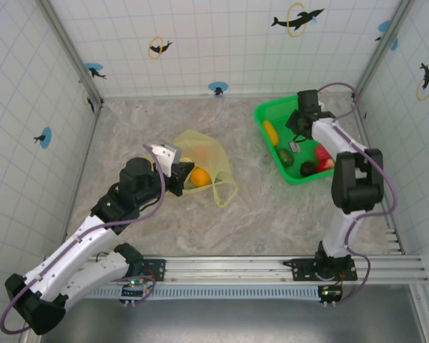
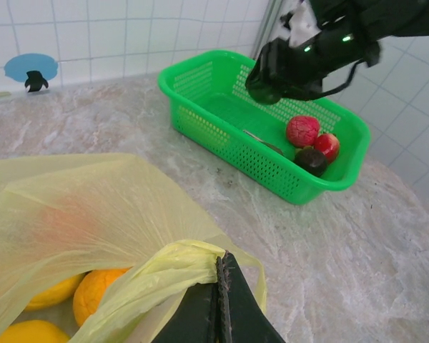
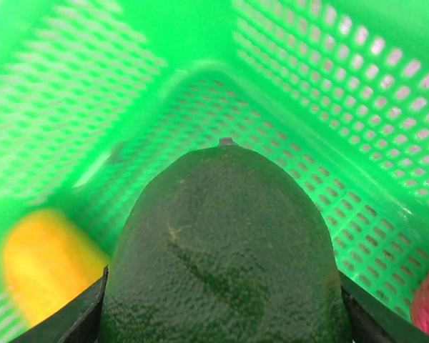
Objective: Place the fake fruits into the plastic bag and tie a complex knot
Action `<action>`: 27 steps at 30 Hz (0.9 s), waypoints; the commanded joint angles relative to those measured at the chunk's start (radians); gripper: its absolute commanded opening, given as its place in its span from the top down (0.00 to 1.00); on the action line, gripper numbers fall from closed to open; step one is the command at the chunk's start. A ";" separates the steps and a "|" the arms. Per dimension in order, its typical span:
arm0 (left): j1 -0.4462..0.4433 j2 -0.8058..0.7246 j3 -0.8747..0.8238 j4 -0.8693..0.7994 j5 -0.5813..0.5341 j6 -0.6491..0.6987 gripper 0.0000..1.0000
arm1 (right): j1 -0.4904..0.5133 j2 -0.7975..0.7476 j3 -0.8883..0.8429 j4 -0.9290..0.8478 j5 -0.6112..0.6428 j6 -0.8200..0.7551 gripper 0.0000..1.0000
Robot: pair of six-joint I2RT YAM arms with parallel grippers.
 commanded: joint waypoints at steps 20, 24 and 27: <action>-0.008 -0.061 0.002 -0.033 -0.030 -0.108 1.00 | 0.560 -0.650 -0.648 0.588 -0.526 -0.284 0.62; -0.008 -0.066 0.007 -0.041 -0.038 -0.110 1.00 | 0.685 -0.596 -0.627 0.523 -0.519 -0.363 0.62; -0.008 -0.073 0.006 -0.046 -0.045 -0.113 1.00 | 0.726 -0.533 -0.614 0.520 -0.538 -0.371 0.62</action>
